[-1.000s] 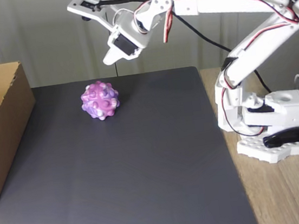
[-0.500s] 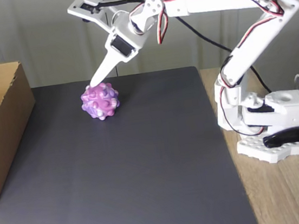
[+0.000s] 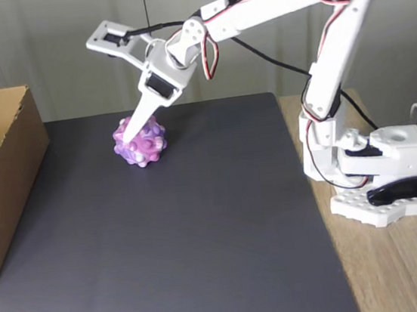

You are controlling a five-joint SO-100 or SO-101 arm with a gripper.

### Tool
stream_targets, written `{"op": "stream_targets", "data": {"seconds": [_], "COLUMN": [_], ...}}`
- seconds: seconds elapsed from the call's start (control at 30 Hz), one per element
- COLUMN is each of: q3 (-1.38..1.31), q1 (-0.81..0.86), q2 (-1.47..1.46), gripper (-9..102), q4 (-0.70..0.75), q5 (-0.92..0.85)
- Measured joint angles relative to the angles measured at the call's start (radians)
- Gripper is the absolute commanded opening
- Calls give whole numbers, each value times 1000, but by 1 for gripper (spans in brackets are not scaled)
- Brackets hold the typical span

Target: Grasp a ball and put it in the box.

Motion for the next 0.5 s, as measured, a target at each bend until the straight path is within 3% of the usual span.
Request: {"op": "stream_targets", "data": {"seconds": [0.5], "q3": [-81], "q1": [-8], "q2": [-212], "gripper": [51], "q4": [-61], "q5": [23]}}
